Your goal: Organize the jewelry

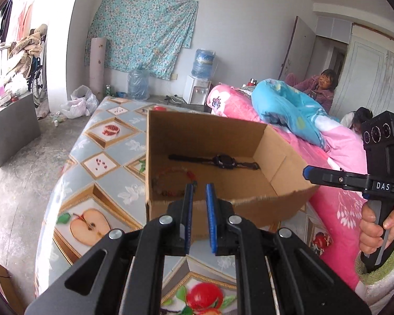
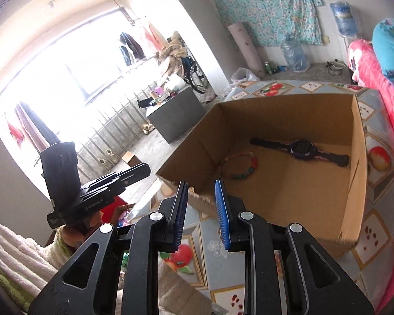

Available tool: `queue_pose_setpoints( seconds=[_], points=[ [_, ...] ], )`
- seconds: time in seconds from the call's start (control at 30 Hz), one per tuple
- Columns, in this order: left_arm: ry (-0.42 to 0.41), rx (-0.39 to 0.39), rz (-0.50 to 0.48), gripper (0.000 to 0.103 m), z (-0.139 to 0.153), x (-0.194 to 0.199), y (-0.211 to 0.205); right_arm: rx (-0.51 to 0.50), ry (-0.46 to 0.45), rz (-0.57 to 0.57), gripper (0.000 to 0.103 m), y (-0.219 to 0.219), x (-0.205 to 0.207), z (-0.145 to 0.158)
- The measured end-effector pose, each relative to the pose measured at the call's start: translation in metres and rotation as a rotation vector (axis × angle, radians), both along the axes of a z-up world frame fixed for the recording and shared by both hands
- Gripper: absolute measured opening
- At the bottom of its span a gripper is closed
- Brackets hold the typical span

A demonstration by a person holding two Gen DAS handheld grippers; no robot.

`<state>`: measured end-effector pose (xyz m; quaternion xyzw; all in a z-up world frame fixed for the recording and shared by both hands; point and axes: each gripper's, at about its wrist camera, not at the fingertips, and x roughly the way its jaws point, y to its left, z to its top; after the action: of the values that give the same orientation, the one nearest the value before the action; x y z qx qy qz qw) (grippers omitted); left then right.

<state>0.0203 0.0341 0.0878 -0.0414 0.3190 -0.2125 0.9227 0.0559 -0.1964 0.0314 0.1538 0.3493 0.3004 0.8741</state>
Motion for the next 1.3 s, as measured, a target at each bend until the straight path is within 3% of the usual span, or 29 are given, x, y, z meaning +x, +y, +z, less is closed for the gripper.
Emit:
queue_pose_setpoints(
  seconds=[0.2,0.53,0.6,0.77,0.97,1.3],
  points=[
    [0.137,0.035,-0.013,0.01,-0.06,-0.015,-0.023,-0.105,0.137,-0.115,0.023,-0.002,0.01,-0.045],
    [0.134,0.12,-0.068,0.01,-0.096,-0.01,-0.06,-0.129,0.117,-0.21,0.02,-0.017,0.019,-0.054],
    [0.132,0.133,-0.085,0.01,-0.1,-0.009,-0.065,-0.13,0.11,-0.202,0.019,-0.02,0.017,-0.055],
    [0.132,0.149,-0.109,0.01,-0.105,-0.005,-0.072,-0.255,0.102,-0.182,0.026,-0.017,0.0,-0.06],
    [0.152,0.145,-0.116,0.01,-0.112,-0.003,-0.073,-0.315,0.135,-0.074,0.029,0.007,-0.014,-0.077],
    [0.142,0.147,-0.122,0.01,-0.115,0.0,-0.074,-0.628,0.06,0.032,0.033,0.066,-0.01,-0.1]
  ],
)
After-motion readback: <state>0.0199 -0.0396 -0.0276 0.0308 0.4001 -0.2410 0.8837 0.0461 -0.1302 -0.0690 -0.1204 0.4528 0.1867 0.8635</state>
